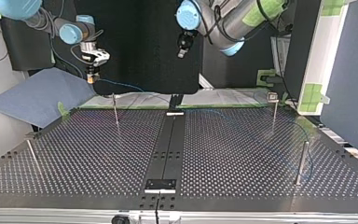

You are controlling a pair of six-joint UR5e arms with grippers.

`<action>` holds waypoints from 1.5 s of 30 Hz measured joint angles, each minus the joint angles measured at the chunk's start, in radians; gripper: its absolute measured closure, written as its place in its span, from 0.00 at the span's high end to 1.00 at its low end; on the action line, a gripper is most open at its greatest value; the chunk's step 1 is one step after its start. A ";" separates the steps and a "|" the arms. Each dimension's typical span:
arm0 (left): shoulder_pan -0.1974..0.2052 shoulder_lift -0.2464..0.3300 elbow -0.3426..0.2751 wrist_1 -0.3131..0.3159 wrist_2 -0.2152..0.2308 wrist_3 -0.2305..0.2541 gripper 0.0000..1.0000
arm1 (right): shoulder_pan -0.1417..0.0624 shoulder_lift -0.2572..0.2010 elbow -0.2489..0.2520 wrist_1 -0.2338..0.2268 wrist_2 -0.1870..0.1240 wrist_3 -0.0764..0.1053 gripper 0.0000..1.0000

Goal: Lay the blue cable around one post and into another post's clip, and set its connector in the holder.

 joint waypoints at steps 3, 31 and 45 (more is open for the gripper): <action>0.024 -0.018 0.000 0.025 0.024 -0.002 1.00 | 0.000 -0.022 0.004 0.002 0.001 -0.001 0.00; 0.128 -0.105 0.069 0.252 0.123 -0.006 1.00 | 0.009 -0.051 0.005 0.011 -0.003 -0.003 0.00; 0.108 -0.191 0.154 0.357 0.119 0.016 1.00 | 0.008 -0.054 0.022 0.008 -0.009 -0.014 0.00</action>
